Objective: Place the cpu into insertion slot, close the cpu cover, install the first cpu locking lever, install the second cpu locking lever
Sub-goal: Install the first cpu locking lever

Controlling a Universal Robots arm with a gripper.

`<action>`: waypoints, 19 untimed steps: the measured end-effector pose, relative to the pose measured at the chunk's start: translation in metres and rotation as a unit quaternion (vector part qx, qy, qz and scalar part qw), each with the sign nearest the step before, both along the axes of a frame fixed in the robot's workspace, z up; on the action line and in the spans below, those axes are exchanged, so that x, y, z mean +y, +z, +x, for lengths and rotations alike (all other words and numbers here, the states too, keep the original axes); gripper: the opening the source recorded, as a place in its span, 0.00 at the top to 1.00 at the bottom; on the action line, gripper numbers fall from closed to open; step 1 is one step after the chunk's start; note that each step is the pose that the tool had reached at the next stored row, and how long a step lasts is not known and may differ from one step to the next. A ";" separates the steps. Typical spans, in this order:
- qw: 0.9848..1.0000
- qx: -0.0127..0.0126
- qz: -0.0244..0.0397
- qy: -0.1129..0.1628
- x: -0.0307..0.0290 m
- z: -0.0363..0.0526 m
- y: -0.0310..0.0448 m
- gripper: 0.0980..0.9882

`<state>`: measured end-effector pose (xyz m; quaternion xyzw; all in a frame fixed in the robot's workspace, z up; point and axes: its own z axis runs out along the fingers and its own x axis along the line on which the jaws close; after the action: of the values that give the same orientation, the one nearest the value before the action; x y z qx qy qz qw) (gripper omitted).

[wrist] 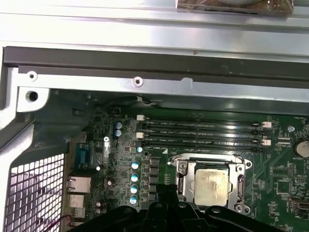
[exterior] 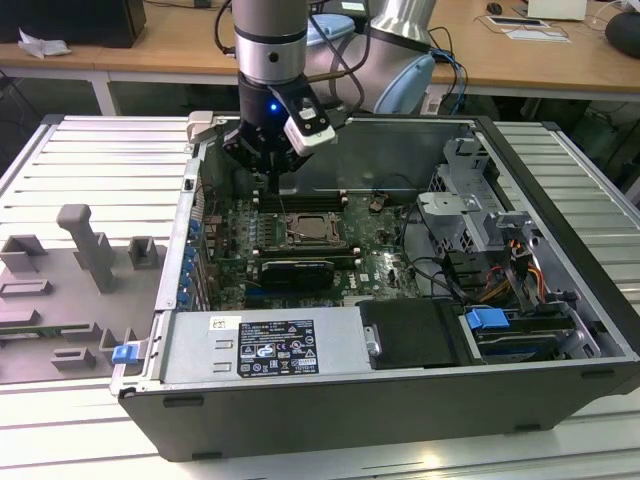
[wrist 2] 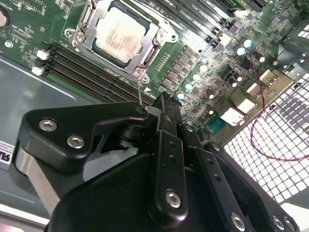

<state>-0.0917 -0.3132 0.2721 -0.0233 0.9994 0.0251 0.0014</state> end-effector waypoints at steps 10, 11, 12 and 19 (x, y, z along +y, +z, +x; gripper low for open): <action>1.000 0.000 0.001 0.004 0.0127 -0.0077 -0.0097 1.00; 1.000 0.000 0.001 0.005 0.0155 -0.0079 -0.0105 1.00; 1.000 0.000 0.001 0.004 0.0171 -0.0080 -0.0108 1.00; 1.000 0.000 0.001 0.005 0.0196 -0.0007 -0.0111 1.00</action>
<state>-0.0925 -0.2936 0.2610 -0.0278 0.9993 0.0260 0.0014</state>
